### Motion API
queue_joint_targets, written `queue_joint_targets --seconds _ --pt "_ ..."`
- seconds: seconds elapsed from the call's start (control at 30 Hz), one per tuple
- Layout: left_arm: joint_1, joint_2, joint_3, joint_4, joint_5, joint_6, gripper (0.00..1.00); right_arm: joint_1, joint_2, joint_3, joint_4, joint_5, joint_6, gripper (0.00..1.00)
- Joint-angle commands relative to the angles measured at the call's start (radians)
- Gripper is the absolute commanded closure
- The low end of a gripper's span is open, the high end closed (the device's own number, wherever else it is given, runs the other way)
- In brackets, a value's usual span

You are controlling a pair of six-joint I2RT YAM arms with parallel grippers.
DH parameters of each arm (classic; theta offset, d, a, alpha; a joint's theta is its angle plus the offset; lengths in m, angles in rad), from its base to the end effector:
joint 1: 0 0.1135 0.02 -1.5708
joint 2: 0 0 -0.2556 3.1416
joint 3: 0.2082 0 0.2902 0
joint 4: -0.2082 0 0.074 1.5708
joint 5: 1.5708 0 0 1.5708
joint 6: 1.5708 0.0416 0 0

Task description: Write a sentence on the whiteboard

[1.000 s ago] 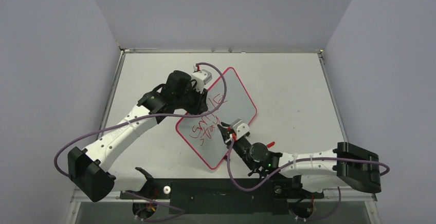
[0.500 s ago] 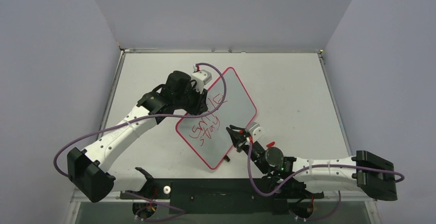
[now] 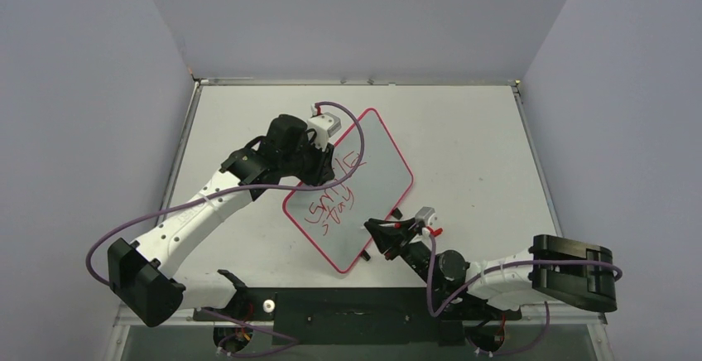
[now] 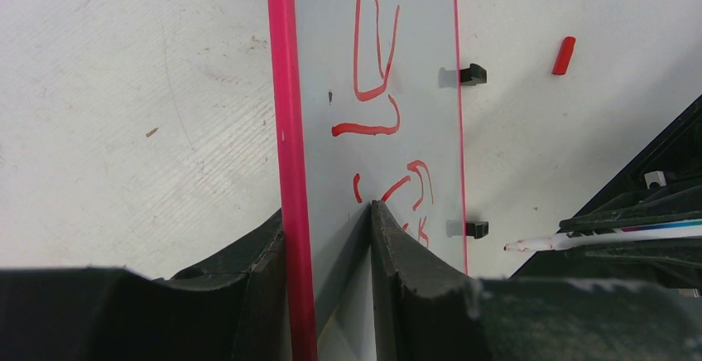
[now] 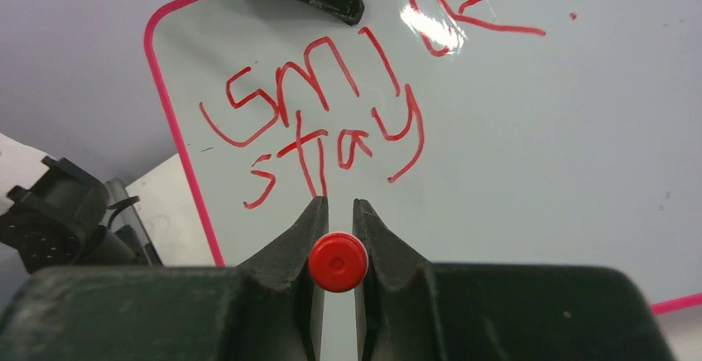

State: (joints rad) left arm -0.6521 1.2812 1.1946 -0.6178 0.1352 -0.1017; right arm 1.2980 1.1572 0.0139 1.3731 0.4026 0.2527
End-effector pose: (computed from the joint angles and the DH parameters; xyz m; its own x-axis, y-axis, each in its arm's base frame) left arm 0.2532 -0.2004 0.3190 -0.5814 0.3173 -0.7492 0.6272 0.7614 -0.1642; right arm 0.0693 0.1872 0.1396 -0.1364 0.3662 -0.9205 -0.7737 0.5409 0.3299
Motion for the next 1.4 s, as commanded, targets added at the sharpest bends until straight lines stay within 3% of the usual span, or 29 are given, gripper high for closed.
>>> queue_joint_targets --seconds 0.0,0.47,1.37 --pt "-0.001 -0.021 -0.022 -0.021 -0.104 0.128 1.0 0.036 0.067 0.019 0.244 -0.009 0.116 1.0" --pt "-0.005 -0.052 -0.026 -0.016 -0.112 0.13 1.0 0.077 0.126 0.052 0.244 0.129 0.078 1.0" --pt "-0.006 -0.007 -0.024 -0.024 -0.127 0.13 1.0 0.078 0.25 0.131 0.214 -0.056 -0.075 1.0"
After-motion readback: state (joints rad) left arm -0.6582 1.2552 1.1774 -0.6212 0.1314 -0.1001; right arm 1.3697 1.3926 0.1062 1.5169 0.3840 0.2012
